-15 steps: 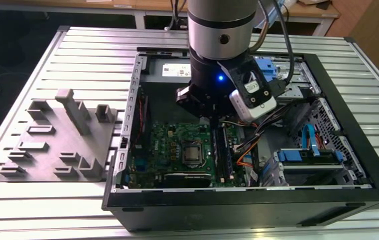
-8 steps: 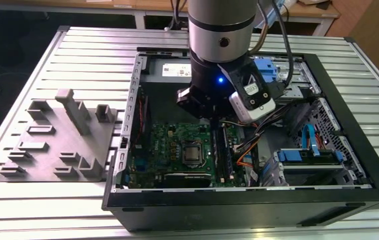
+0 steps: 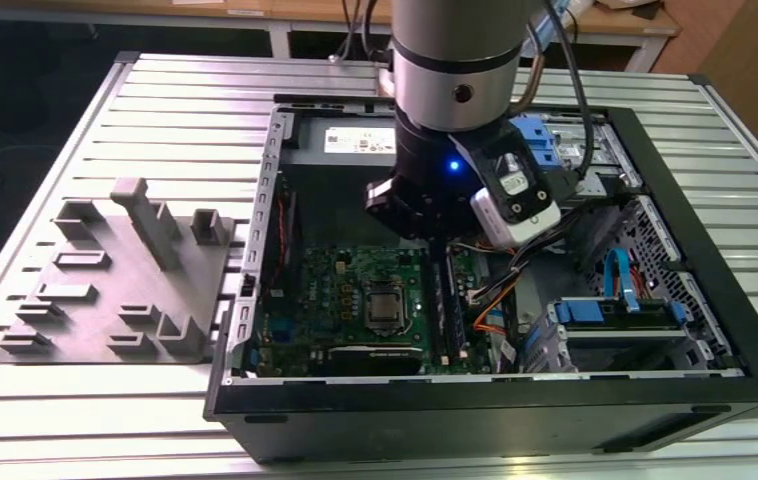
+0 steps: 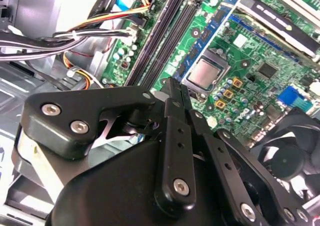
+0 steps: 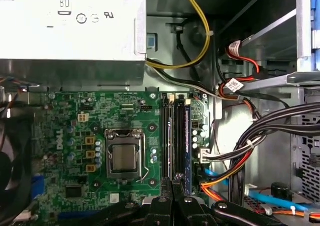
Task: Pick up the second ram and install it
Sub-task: 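Insert the second ram into the second slot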
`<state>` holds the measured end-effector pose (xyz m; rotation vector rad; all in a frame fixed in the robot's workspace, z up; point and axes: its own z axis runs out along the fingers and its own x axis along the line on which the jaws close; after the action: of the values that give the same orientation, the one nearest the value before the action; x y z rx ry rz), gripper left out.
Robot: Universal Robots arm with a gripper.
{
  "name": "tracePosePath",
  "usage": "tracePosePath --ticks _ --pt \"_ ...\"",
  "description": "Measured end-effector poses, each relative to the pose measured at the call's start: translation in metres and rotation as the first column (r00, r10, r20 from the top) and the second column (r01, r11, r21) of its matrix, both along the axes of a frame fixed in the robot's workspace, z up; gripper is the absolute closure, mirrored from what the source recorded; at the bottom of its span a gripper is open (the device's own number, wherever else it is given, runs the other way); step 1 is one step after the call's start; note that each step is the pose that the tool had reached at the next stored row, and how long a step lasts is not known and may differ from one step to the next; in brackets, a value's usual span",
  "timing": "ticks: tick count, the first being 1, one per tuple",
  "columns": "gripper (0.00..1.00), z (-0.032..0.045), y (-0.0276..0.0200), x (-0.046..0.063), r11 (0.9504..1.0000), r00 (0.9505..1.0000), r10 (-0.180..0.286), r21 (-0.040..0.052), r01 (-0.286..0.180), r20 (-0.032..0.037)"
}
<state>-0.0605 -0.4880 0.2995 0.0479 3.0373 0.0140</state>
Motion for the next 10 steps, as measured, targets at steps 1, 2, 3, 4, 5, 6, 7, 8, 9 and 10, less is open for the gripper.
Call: tracePosePath --ticks 1,2,3,4,5,6,7,8,9,10 --pt "0.91 -0.0011 0.0002 0.000 1.0000 1.0000 0.000 -0.0001 0.000 -0.0004" --pt "0.91 -0.0023 0.0003 0.001 1.0000 1.0000 0.000 -0.0001 0.000 -0.0005" --pt "0.91 -0.0035 0.0003 0.001 1.0000 1.0000 0.000 -0.0001 0.000 -0.0006" --pt "0.91 -0.0047 0.0003 0.001 1.0000 1.0000 0.000 0.0002 0.000 -0.0009" --pt "0.91 -0.0063 0.0003 0.001 1.0000 1.0000 0.000 0.0008 0.000 -0.0011" --pt "0.91 -0.0079 0.0004 0.001 1.0000 1.0000 0.000 0.0010 0.000 -0.0011" --pt "0.91 -0.0091 0.0008 0.001 1.0000 1.0000 0.000 0.0011 0.000 -0.0012" --pt "0.91 -0.0102 0.0013 0.001 1.0000 1.0000 0.000 0.0009 0.000 -0.0013" --pt "0.91 -0.0109 0.0017 0.001 1.0000 1.0000 0.000 0.0010 0.000 -0.0013" --pt "0.91 -0.0113 0.0020 0.001 1.0000 1.0000 0.000 0.0012 0.000 -0.0012"
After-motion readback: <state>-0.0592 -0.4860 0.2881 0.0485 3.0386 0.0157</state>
